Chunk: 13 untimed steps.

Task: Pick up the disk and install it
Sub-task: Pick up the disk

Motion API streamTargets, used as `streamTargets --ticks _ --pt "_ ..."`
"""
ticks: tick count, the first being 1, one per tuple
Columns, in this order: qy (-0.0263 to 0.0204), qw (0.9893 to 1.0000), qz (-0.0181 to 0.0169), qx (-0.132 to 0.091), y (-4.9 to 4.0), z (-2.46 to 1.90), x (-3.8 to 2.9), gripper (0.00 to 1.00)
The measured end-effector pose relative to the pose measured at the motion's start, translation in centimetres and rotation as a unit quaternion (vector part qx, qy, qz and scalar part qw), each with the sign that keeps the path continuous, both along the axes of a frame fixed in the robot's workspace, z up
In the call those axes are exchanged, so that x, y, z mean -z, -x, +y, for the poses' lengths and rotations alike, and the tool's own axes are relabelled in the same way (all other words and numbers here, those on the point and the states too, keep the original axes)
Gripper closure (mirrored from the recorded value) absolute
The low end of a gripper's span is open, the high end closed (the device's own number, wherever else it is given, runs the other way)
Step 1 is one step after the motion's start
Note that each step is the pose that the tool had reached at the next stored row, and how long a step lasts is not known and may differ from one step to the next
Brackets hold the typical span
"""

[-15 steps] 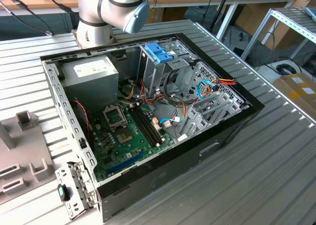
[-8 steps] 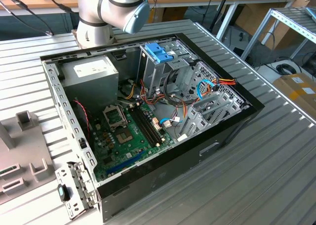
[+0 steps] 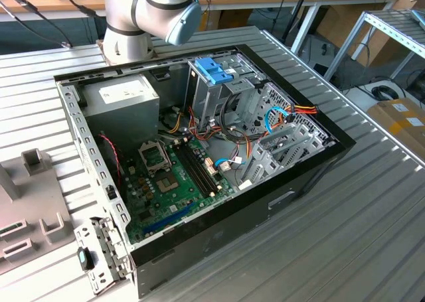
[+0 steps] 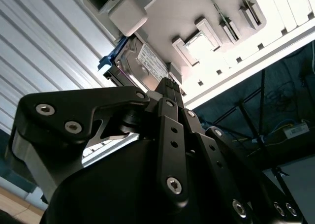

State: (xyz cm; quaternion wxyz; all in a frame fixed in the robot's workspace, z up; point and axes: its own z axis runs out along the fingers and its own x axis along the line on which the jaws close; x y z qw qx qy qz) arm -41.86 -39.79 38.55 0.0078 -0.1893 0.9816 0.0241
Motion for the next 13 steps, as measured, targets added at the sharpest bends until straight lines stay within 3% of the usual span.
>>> streamTargets --ticks 13 --pt "0.0000 0.9991 0.0000 -0.043 -0.01 0.00 0.01 0.89"
